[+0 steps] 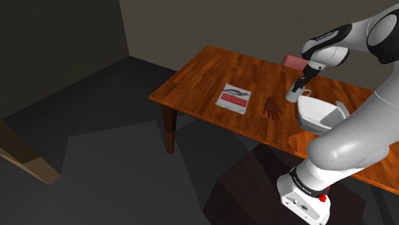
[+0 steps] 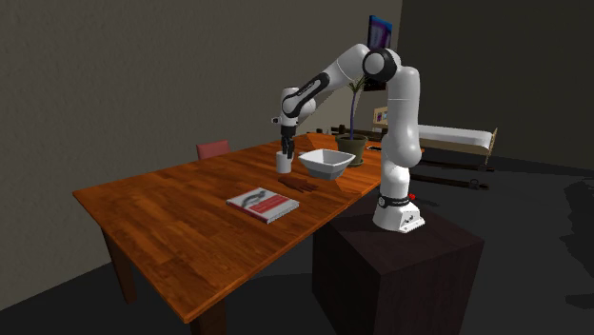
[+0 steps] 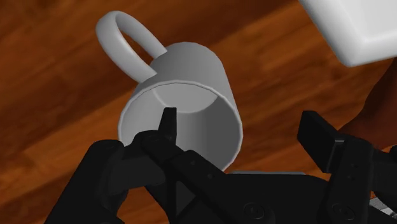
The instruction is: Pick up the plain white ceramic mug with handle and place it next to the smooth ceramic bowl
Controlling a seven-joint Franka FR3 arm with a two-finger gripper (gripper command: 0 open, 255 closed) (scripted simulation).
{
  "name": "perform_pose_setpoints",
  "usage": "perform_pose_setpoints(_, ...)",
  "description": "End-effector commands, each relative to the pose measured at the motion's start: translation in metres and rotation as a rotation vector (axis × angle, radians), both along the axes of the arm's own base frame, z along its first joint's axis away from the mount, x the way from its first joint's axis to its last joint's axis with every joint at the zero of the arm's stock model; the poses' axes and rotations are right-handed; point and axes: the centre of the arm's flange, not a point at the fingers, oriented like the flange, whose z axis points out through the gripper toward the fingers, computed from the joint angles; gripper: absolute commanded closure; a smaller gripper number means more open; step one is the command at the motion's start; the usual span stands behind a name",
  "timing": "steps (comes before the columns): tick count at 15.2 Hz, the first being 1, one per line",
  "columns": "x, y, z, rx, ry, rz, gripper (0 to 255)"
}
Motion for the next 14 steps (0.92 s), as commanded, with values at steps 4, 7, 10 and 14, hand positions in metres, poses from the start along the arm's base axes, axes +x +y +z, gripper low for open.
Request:
perform_pose_setpoints(4,-0.002,0.0,0.026,0.0,0.0,0.0,0)
perform_pose_setpoints(7,-0.003,0.001,0.05,0.0,0.0,0.0,0)
perform_pose_setpoints(10,-0.003,0.001,0.05,0.0,0.0,0.0,0)
perform_pose_setpoints(14,-0.003,0.001,0.05,0.0,0.0,0.0,0)
